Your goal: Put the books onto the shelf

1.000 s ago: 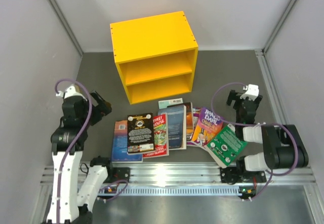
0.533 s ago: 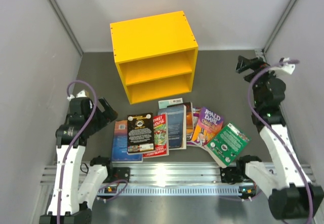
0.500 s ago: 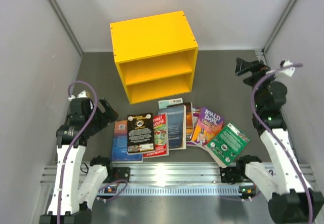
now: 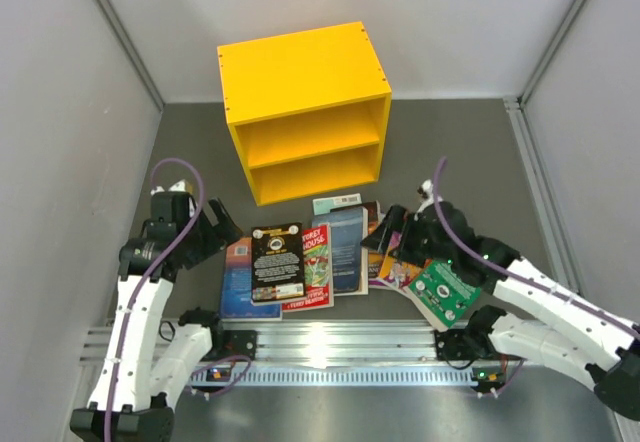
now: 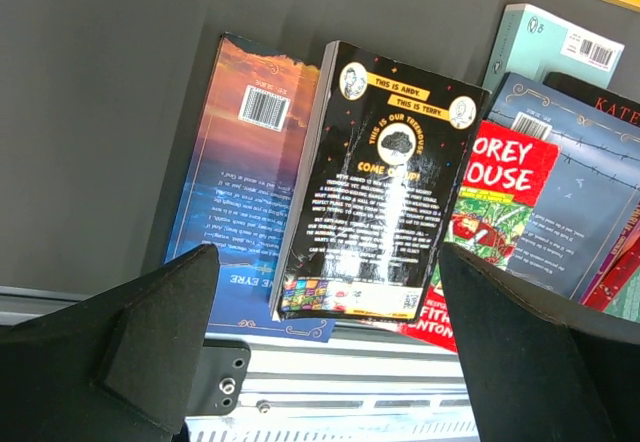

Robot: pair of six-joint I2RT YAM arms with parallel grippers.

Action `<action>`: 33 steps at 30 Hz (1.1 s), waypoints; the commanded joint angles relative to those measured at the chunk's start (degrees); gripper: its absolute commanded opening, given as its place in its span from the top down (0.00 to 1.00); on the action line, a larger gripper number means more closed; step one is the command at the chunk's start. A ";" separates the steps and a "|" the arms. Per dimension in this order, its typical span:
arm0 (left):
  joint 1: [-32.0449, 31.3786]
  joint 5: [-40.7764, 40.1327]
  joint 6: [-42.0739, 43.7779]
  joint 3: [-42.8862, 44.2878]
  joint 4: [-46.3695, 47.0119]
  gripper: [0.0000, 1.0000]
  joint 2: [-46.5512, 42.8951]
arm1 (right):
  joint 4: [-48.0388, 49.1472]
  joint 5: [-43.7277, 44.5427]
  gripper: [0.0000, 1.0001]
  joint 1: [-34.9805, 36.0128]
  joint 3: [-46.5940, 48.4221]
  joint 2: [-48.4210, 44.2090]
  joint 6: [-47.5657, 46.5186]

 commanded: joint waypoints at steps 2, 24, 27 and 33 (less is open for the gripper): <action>-1.47 -2.57 1.39 2.44 -0.90 0.04 -0.13 | -2.13 1.27 0.00 5.65 -4.77 6.02 9.00; -7.63 -8.29 3.68 2.27 -1.95 0.04 -1.45 | -0.63 0.21 0.03 15.68 8.57 25.11 12.35; -8.07 -8.55 3.77 2.00 -1.78 0.04 -1.36 | -2.82 1.00 0.04 16.65 11.74 26.78 10.77; -8.33 -8.90 3.68 1.91 -1.95 0.03 -2.15 | -8.71 7.94 0.04 14.55 12.71 23.10 9.36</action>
